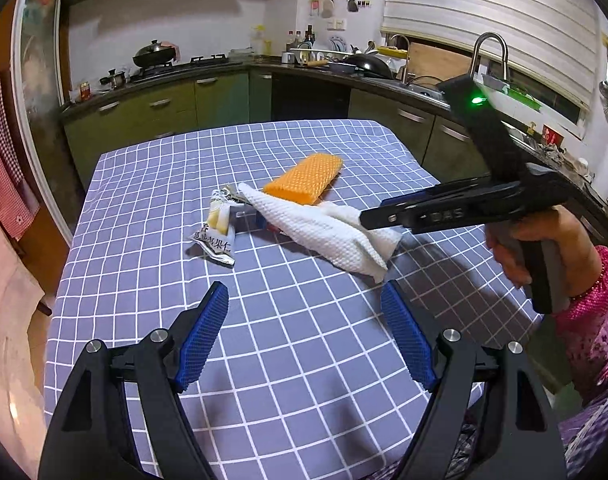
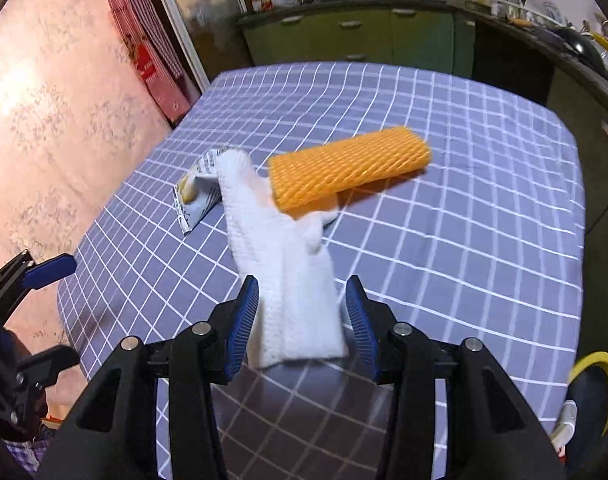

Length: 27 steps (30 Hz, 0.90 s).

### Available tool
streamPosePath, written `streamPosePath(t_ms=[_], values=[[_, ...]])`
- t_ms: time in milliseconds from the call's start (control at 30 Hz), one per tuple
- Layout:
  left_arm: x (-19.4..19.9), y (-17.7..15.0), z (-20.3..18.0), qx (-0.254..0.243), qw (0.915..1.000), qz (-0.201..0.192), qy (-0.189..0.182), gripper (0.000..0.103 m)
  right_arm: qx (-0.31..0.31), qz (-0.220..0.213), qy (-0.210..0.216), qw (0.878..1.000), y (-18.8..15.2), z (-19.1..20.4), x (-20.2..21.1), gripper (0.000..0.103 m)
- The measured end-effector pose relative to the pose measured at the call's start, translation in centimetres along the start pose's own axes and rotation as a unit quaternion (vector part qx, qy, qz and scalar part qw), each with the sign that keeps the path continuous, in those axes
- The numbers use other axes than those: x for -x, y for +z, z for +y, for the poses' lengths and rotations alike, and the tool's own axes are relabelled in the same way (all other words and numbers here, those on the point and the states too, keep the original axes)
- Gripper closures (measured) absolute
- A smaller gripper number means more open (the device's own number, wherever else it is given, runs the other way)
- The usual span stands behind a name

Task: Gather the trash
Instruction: 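Grasp the white towel on the table with the right tool, then lift the white towel over the bin and open the right tool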

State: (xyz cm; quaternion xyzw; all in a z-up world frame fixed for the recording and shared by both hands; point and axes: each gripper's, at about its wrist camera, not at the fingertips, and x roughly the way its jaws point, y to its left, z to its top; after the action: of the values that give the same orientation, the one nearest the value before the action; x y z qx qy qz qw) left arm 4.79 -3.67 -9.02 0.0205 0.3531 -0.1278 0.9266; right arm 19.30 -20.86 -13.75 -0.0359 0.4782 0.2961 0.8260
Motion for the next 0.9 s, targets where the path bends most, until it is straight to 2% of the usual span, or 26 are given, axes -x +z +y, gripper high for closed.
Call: streamPosePath(t_ms=[67,133,200,233,400,567,900], values=[[0.1,-0.2,0.2,0.003,1.0000,-0.002,-0.003,0.025,-0.004,0.006,-0.003,1.000,0.0,-0.1,-0.4,0.066],[0.0,-0.1,0.0,0.005,1.0000,-0.003,-0.004,0.025,-0.005,0.008,-0.004,1.000,0.0,0.0,-0.6,0.084],[-0.1,0.0,0.0,0.006,1.0000,-0.002,-0.006,0.025,-0.004,0.006,0.000,1.000,0.1,0.1,-0.5,0.097],[-0.1,-0.1,0.0,0.007,1.0000,-0.002,-0.006,0.025,-0.003,0.004,0.000,1.000,0.1,0.2,-0.2,0.099],[-0.2,-0.1,0.0,0.005,1.0000,-0.003,-0.004,0.025,0.007,-0.027,0.008,1.000,0.7,1.1,2.1,0.100],[0.0,-0.2,0.3,0.007,1.0000,-0.006,0.001,0.025,0.017,-0.059,0.053,0.997,1.9,2.5,5.3,0.100],[0.3,-0.1,0.1,0.001,1.0000,-0.009,0.004,0.025,0.039,-0.129,0.073,0.988,3.0,4.5,11.6,0.100]])
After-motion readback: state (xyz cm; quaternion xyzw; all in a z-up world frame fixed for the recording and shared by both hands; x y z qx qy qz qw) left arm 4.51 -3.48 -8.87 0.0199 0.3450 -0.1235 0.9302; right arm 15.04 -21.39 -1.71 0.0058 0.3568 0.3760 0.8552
